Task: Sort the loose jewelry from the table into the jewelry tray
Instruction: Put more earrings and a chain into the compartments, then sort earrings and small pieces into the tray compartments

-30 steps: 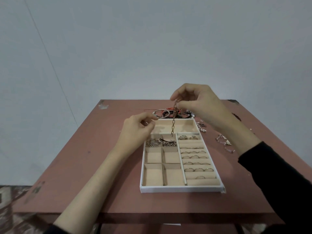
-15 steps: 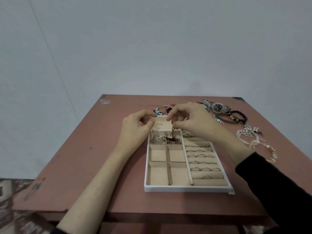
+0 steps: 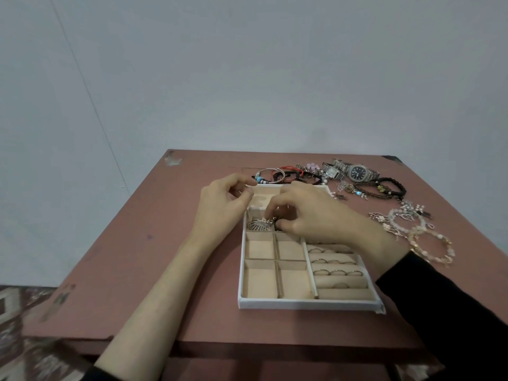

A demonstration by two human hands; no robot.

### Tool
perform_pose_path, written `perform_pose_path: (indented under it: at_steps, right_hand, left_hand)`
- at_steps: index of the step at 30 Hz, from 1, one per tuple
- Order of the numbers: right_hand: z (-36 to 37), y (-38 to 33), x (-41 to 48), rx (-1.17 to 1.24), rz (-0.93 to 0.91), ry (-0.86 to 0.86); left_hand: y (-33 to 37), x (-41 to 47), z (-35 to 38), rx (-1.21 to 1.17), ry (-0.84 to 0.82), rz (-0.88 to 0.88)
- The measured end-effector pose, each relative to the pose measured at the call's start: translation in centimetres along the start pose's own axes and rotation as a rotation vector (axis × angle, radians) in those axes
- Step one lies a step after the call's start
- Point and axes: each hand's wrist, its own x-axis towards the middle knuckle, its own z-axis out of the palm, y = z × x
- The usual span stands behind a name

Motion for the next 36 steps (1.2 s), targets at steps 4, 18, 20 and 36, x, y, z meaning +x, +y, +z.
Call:
perform_pose_path:
  at_steps: [4,18,20,36]
  right_hand:
    - [-0.3,0.4,-0.1,0.014,0.008,0.074]
    - [-1.2,1.8,-1.4,0.013,0.032,0.078]
    - [-1.8,2.4,-2.1,0.041,0.053,0.115]
    - [-4.7,11.5,-10.9,0.238,0.385,0.437]
  left_hand:
    - [0.1,0.0,-0.1,-0.012,-0.006,0.002]
    - [0.4,-0.3,-0.1,0.013,0.006,0.004]
    - [0.4,-0.4,0.0,0.005,0.011,0.0]
    - [8.0,-0.5,5.8,0.156,-0.428,0.258]
